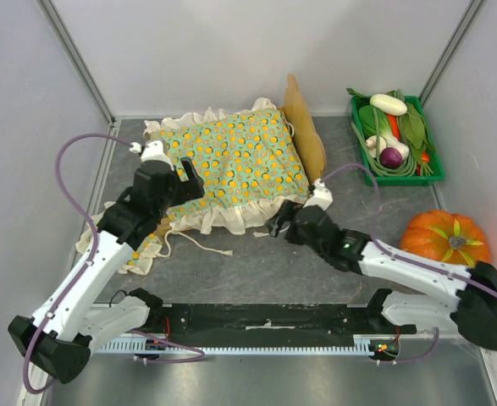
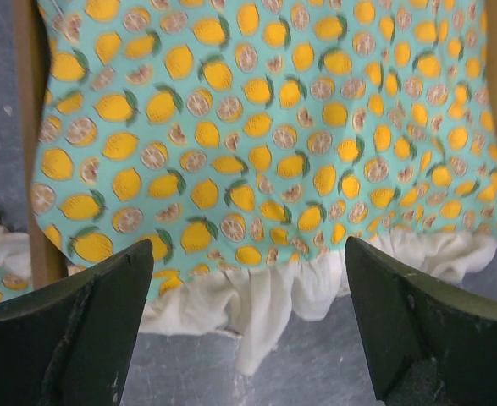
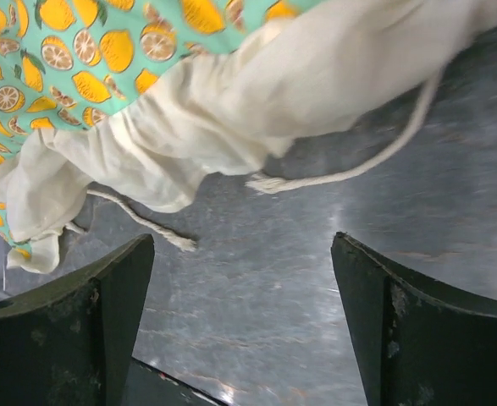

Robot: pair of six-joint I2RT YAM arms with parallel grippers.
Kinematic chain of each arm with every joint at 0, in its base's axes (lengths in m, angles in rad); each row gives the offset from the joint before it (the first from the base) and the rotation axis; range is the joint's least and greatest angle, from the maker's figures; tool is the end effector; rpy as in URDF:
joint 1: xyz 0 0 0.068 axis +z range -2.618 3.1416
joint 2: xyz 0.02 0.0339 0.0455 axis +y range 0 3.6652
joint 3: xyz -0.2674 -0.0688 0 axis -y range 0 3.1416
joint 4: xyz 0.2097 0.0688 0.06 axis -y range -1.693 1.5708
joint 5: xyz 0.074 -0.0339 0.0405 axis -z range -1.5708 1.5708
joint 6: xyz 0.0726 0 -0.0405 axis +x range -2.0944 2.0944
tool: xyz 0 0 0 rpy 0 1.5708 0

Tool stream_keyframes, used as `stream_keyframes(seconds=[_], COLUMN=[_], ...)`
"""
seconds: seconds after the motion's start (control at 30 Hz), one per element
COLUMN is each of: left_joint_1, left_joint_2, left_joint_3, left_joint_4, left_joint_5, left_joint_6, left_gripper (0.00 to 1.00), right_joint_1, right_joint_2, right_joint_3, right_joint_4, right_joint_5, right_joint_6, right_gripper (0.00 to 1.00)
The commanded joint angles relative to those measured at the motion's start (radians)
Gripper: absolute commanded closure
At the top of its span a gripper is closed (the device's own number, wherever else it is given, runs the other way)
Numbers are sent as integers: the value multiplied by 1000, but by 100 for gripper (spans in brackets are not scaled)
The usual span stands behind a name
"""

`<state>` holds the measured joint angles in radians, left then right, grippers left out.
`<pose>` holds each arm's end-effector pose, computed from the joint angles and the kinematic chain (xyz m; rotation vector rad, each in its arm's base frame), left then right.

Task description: Set up the pet bed

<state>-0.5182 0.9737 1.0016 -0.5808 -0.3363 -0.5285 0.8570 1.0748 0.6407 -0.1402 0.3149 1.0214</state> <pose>0.1847 -0.0777 0.3256 -0.2089 2.0910 -0.2758 0.1665 0.1579 0.2372 0.3709 2.1821 0.7615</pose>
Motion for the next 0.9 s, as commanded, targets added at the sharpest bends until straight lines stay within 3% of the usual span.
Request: stream_keyframes(seconds=[0.0, 0.23, 0.57, 0.67, 0.8, 0.83, 0.87], left_joint_1=[125, 175, 221, 227, 233, 233, 234], left_joint_2=[-27, -102, -147, -147, -145, -145, -148], left_joint_3=[84, 65, 57, 57, 60, 60, 60], left_joint_4=[7, -65, -103, -106, -113, -116, -116], left_joint_5=[204, 230, 253, 258, 257, 253, 250], left_joint_6=[65, 79, 105, 108, 114, 117, 117], left_gripper=[0, 0, 0, 0, 0, 0, 0], right_joint_1=[128, 137, 113, 91, 42, 37, 34], right_joint_2=[158, 375, 625, 694, 728, 712, 700], right_joint_3=[76, 160, 228, 221, 203, 176, 162], right_joint_4=[181, 329, 306, 387, 422, 430, 435], right_joint_5=[294, 358, 423, 423, 375, 389, 401], right_joint_6=[267, 430, 683, 663, 638, 631, 622], right_gripper=[6, 4, 8, 9, 23, 40, 47])
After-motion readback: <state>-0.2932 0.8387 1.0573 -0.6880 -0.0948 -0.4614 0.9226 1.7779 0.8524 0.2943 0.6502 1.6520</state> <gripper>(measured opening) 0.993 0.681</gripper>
